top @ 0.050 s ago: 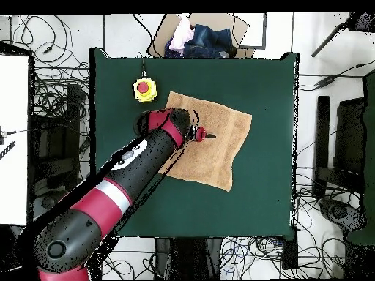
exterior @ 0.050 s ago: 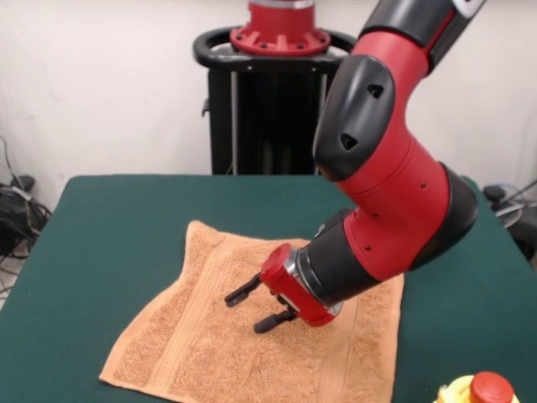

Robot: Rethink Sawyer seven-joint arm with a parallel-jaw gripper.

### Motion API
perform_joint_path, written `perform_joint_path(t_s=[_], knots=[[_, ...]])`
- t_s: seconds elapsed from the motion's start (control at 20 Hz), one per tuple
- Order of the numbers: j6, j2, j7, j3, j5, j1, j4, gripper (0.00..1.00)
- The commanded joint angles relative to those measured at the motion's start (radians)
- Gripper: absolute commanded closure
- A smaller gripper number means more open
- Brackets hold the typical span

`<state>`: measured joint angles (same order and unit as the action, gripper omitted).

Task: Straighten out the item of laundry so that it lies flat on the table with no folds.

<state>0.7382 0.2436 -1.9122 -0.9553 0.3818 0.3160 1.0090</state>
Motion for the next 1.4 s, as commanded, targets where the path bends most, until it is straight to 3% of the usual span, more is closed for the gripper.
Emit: perform_joint_path(t_s=[0.05, 1.4], knots=[[0.075, 0.088, -0.331, 0.238, 0.151, 0.024, -0.16, 0.0], [0.127, 0.074, -0.393, 0.264, 0.17, 0.02, -0.213, 0.0]])
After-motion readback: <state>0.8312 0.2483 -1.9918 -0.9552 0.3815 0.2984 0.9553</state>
